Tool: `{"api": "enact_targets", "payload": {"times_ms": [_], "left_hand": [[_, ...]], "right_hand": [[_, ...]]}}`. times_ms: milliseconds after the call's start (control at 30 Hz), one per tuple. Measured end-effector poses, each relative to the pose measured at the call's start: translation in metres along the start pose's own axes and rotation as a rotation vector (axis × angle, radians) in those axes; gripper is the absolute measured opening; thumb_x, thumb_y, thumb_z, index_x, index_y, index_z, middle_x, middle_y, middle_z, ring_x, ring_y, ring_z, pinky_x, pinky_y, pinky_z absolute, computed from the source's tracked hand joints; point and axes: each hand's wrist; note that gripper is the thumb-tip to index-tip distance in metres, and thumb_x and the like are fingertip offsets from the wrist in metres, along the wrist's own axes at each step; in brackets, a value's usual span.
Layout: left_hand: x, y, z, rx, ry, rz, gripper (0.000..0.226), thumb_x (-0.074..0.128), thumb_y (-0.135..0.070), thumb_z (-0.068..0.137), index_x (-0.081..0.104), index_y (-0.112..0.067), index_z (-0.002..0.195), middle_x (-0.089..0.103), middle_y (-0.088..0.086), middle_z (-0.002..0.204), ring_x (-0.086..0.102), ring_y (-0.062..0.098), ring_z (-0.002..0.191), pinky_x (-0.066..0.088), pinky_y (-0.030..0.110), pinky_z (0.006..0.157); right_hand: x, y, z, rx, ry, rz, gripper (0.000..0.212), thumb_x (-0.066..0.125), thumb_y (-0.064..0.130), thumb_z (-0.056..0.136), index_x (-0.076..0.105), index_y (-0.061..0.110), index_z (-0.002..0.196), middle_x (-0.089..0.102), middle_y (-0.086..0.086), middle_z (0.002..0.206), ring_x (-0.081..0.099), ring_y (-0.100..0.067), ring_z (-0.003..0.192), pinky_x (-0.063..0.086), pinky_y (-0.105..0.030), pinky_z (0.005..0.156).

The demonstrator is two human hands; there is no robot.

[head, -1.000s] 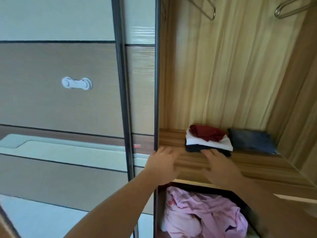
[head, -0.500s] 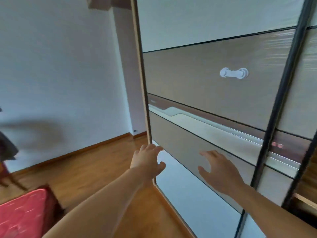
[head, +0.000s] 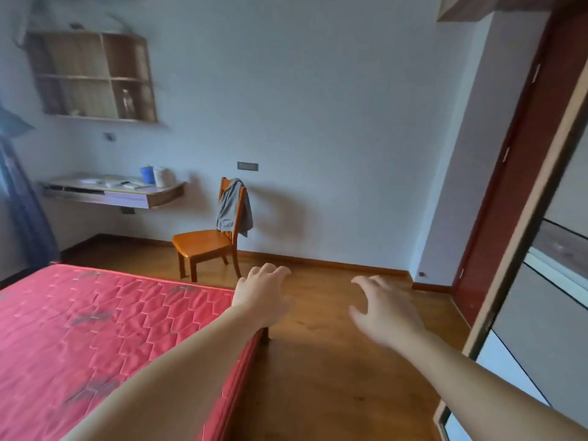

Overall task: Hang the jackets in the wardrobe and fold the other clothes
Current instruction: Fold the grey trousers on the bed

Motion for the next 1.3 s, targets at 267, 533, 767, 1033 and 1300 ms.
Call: {"api": "enact_targets", "payload": {"times_ms": [267, 533, 767, 1033, 1300], "left_hand": [[0.018, 0.118, 0.081, -0.199, -0.033, -0.021, 0.059, 0.057, -0.038, 0.083, 0.041, -0.036, 0.140, 0.044, -0.005, 0.144, 0.040, 0.021, 0.131, 0.044, 0.042, 0.101], [0.044, 0.169, 0.189, -0.279, -0.047, 0.008, 0.058, 0.054, -0.042, 0.082, 0.043, -0.035, 0.139, 0.044, -0.005, 0.145, 0.039, 0.021, 0.131, 0.048, 0.044, 0.097], [0.058, 0.176, 0.355, -0.364, -0.119, 0.036, 0.057, 0.059, -0.040, 0.081, 0.047, -0.033, 0.136, 0.050, -0.005, 0.136, 0.044, 0.021, 0.123, 0.047, 0.042, 0.097], [0.077, 0.211, 0.523, -0.409, -0.181, 0.041, 0.053, 0.060, -0.046, 0.084, 0.048, -0.036, 0.134, 0.051, -0.008, 0.131, 0.047, 0.016, 0.118, 0.053, 0.034, 0.089], [0.150, 0.313, 0.710, -0.476, -0.255, -0.019, 0.055, 0.065, -0.044, 0.083, 0.046, -0.040, 0.134, 0.052, -0.011, 0.133, 0.050, 0.015, 0.118, 0.047, 0.024, 0.078]], "right_hand": [[0.073, 0.072, 0.154, -0.137, 0.128, 0.107, 0.055, 0.057, 0.037, 0.091, 0.038, 0.029, 0.142, 0.039, 0.005, 0.147, 0.049, -0.018, 0.123, 0.045, -0.027, 0.086], [0.122, 0.053, 0.292, -0.253, 0.192, 0.166, 0.055, 0.057, 0.039, 0.090, 0.037, 0.035, 0.141, 0.038, 0.010, 0.147, 0.048, -0.013, 0.126, 0.049, -0.029, 0.091], [0.141, -0.010, 0.470, -0.331, 0.184, 0.220, 0.053, 0.056, 0.038, 0.091, 0.038, 0.034, 0.141, 0.041, 0.011, 0.146, 0.047, -0.013, 0.127, 0.047, -0.029, 0.095], [0.163, -0.025, 0.666, -0.390, 0.204, 0.217, 0.055, 0.053, 0.040, 0.090, 0.036, 0.034, 0.141, 0.038, 0.012, 0.146, 0.048, -0.017, 0.124, 0.047, -0.033, 0.091], [0.247, -0.012, 0.852, -0.391, 0.252, 0.298, 0.052, 0.057, 0.037, 0.092, 0.038, 0.034, 0.140, 0.040, 0.010, 0.144, 0.049, -0.016, 0.122, 0.045, -0.027, 0.092]]}}
Point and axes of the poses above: each hand's wrist, its own z-axis towards the middle knuckle, its own x-axis out of the palm, y = z × x
